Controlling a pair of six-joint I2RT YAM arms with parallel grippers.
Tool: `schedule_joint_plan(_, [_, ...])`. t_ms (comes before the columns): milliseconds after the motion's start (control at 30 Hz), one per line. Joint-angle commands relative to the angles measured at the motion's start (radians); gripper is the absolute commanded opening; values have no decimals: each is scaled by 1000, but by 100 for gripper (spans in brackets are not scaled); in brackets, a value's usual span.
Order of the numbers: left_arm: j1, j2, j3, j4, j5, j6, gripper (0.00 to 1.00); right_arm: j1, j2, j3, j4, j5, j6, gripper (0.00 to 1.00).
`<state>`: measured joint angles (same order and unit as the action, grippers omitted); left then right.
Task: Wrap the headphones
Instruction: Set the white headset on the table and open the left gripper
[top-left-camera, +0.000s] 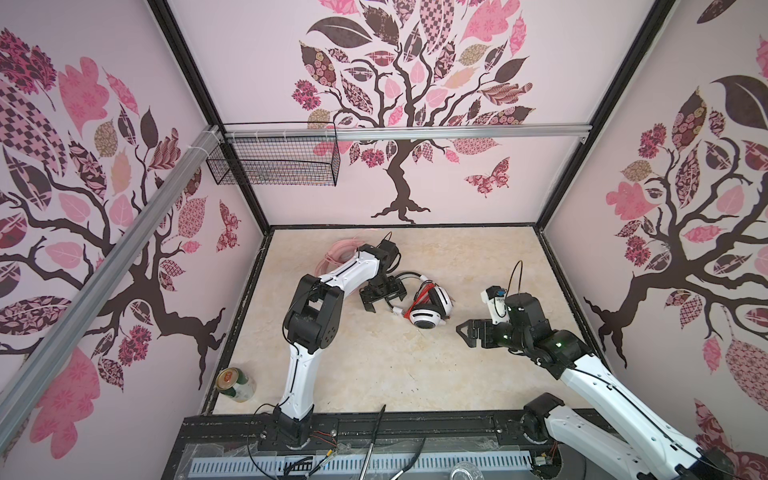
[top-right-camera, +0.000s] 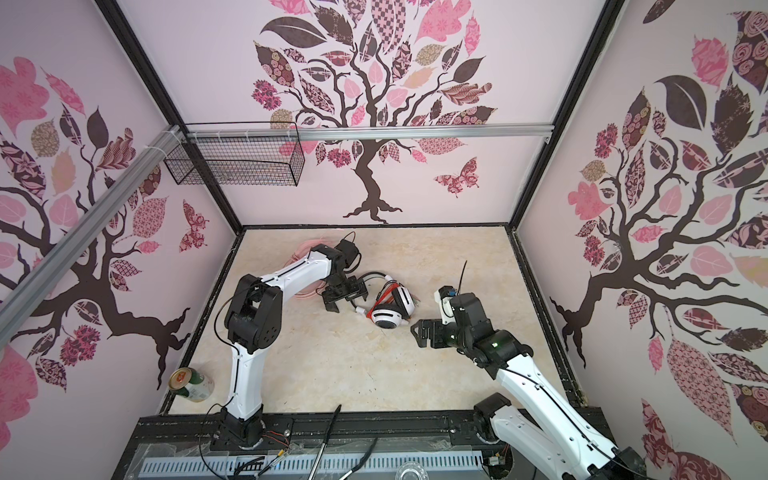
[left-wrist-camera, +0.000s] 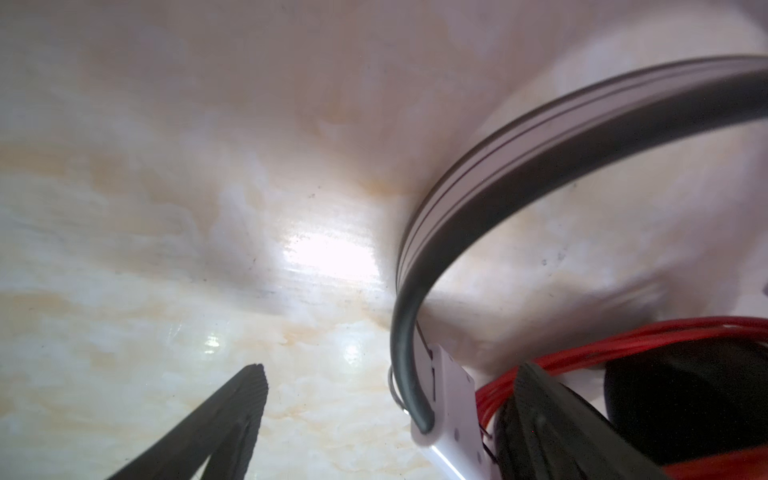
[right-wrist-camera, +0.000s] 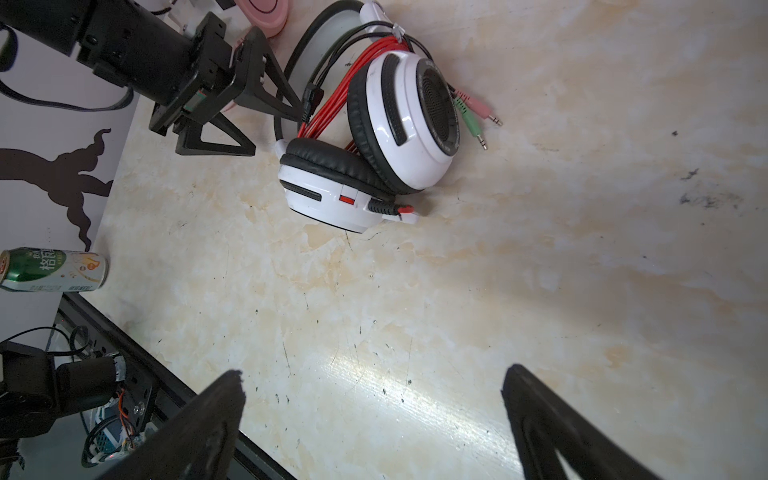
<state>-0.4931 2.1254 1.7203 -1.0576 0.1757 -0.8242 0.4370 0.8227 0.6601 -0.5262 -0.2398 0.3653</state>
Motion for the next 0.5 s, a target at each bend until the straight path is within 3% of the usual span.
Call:
schedule_joint_plan(0, [2, -114, 29, 5, -38, -8, 97, -5, -13, -1, 9, 1, -4, 100])
schedule_joint_plan(133, [2, -289, -45, 91, -95, -16, 93, -6, -11, -2, 14, 12, -3, 99])
schedule_joint_plan(300, [-2, -567, -307, 338, -220, -8, 97, -14, 1, -40, 97, 69, 47, 99])
schedule_joint_plan(400, [2, -702, -496, 522, -291, 53, 97, -76, 14, -101, 229, 70, 134, 100])
schedule_joint_plan(467, [6, -753, -565, 542, -374, 87, 97, -131, 27, -132, 313, 62, 185, 100])
